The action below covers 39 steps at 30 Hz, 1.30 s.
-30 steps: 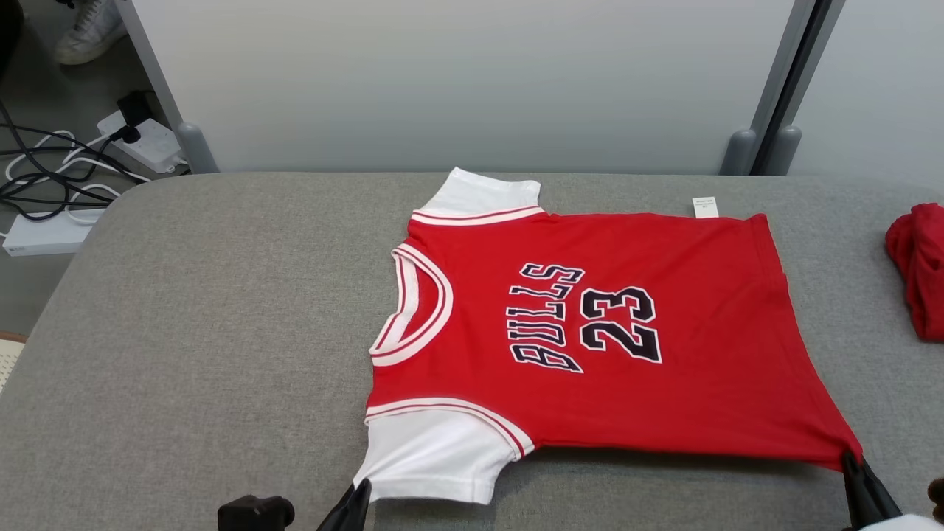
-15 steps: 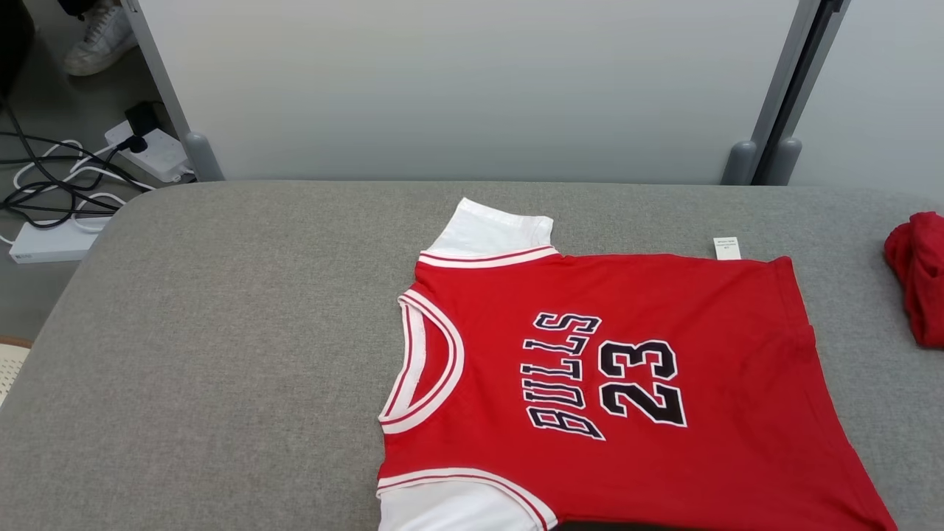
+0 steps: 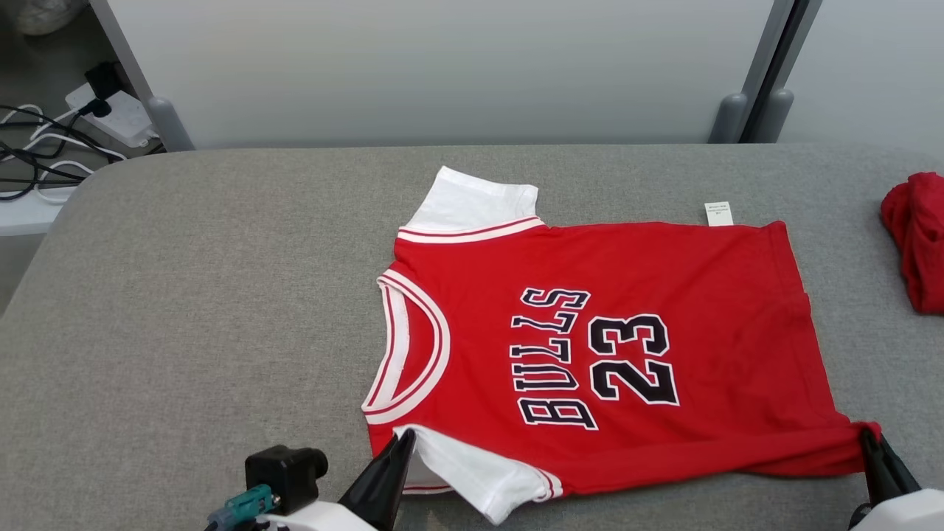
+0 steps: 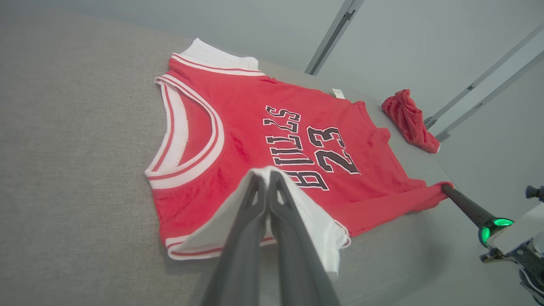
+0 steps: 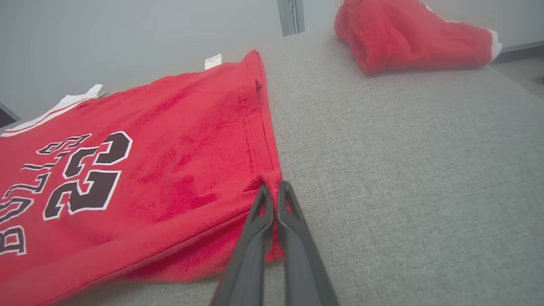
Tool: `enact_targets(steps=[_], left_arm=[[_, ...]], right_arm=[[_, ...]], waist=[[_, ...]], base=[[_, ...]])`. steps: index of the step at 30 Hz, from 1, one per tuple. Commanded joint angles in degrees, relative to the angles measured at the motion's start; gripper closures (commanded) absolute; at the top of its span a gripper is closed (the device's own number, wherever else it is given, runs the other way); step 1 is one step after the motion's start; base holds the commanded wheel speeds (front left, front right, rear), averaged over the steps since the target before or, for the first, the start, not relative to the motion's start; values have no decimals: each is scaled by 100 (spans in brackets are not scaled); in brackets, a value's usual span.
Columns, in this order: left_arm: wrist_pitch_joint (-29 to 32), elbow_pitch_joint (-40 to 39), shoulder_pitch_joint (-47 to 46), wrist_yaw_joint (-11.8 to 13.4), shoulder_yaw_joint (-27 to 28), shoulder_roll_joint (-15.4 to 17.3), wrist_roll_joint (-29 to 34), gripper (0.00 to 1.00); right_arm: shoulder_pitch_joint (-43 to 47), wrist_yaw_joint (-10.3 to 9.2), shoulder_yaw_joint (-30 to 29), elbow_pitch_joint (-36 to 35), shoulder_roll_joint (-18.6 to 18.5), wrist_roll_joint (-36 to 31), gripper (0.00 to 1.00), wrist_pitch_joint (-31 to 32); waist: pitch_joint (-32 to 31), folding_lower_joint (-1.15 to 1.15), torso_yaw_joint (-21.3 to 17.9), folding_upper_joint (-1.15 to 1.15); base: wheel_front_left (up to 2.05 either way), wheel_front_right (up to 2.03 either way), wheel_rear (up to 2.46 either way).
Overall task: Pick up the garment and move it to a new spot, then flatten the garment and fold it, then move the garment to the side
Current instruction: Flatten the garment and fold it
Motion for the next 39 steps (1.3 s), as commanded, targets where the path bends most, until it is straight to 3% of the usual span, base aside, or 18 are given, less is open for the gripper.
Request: enact_targets(steps=[1, 13, 25, 34, 35, 36, 39], left_arm=[[-95, -18, -415, -57, 218, -30, 79, 100], [-707, 1268, -1937, -373, 258, -449, 563, 100], [-1183, 3731, -3426, -782, -120, -1010, 1064, 100], [-1508, 5055, -3977, -1074, -207, -1270, 1083, 100], [-1543, 5162, -4011, -1097, -203, -1295, 1070, 95], [-1639, 5298, -4059, -1086, -160, -1344, 1043, 0], [-1730, 5300, -4073, -1095, -94, -1354, 1037, 0]], right_arm=[[-286, -16, 111, -26, -159, -88, 100, 20], [-1498, -16, 303, 545, -342, -105, 100, 38], [-2526, -16, 967, 1697, -399, -234, 100, -271], [-2943, -16, 1294, 2297, -405, -185, 97, -520], [-2971, -16, 1309, 2345, -395, -168, 67, -532], [-3013, -16, 1255, 2394, -377, -138, 0, -554], [-3014, -16, 1178, 2335, -375, -189, 0, -561]], waist=[[82, 0, -39, 0], [478, 0, -23, 0], [847, 0, -75, 0], [937, 0, -151, 0], [931, 0, -158, 0], [900, 0, -166, 0], [865, 0, -173, 0]], base=[[0, 0, 0], [0, 0, 0], [0, 0, 0], [0, 0, 0], [0, 0, 0], [0, 0, 0], [0, 0, 0]])
